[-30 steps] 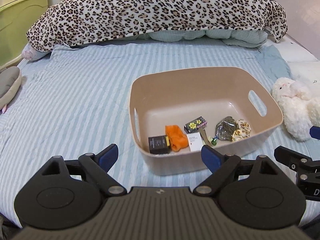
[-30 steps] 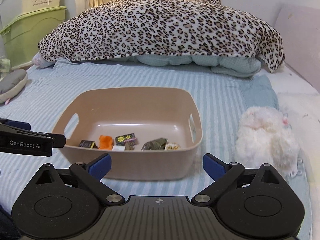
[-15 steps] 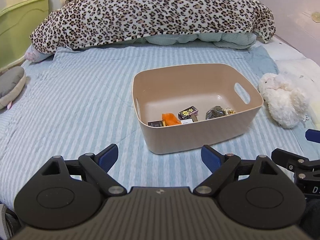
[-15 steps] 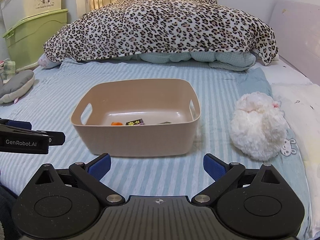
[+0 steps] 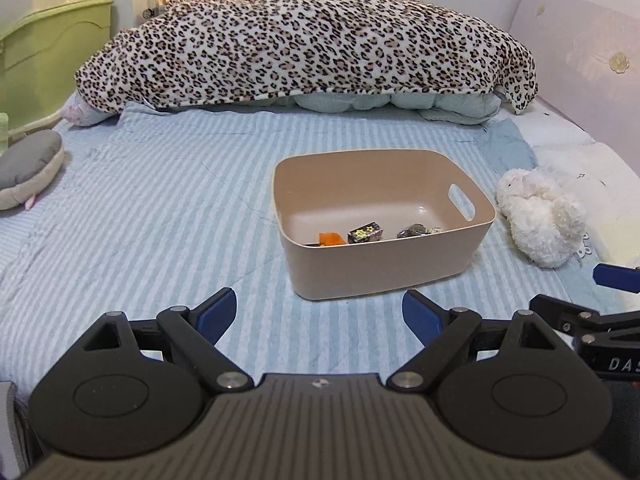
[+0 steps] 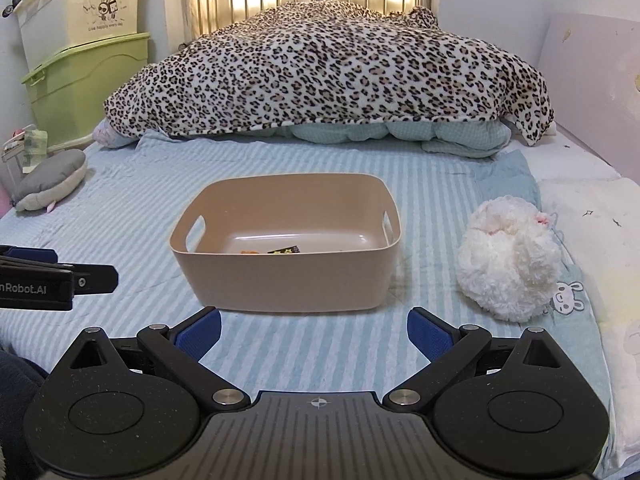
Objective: Organize objects
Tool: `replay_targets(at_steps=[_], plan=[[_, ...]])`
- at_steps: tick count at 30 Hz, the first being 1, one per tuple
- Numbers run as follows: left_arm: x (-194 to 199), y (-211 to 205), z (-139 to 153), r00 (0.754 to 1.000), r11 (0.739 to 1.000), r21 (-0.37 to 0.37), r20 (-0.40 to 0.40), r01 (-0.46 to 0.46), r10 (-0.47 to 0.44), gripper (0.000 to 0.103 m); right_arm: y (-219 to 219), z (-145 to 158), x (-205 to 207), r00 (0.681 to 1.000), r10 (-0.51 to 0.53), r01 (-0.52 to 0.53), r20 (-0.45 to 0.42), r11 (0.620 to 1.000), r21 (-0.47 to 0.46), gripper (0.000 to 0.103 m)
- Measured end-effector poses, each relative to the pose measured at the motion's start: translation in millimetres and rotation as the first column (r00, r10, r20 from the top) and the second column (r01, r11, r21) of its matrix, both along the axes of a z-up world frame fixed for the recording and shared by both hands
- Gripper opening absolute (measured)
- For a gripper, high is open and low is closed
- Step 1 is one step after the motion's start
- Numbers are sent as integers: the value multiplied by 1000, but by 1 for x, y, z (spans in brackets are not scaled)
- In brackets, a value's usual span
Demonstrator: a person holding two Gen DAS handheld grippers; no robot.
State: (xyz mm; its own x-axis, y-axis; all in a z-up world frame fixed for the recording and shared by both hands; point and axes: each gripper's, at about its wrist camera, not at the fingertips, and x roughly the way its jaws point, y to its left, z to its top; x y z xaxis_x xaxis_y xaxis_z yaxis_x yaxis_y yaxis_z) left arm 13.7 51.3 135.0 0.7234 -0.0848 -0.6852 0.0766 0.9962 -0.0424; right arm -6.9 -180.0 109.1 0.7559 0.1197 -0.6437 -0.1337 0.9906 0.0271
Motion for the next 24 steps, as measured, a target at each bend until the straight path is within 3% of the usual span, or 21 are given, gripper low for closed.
replay_targets(at_steps=[14, 24], plan=[[-41, 0, 7, 999, 1000, 9, 37, 3, -3, 90, -5, 6, -33, 1000, -10, 10, 1, 999, 50, 102], [-54, -6, 10, 998, 999, 26, 51, 19, -20, 90, 5, 21, -45, 999, 6, -7, 41, 1000, 11, 103]])
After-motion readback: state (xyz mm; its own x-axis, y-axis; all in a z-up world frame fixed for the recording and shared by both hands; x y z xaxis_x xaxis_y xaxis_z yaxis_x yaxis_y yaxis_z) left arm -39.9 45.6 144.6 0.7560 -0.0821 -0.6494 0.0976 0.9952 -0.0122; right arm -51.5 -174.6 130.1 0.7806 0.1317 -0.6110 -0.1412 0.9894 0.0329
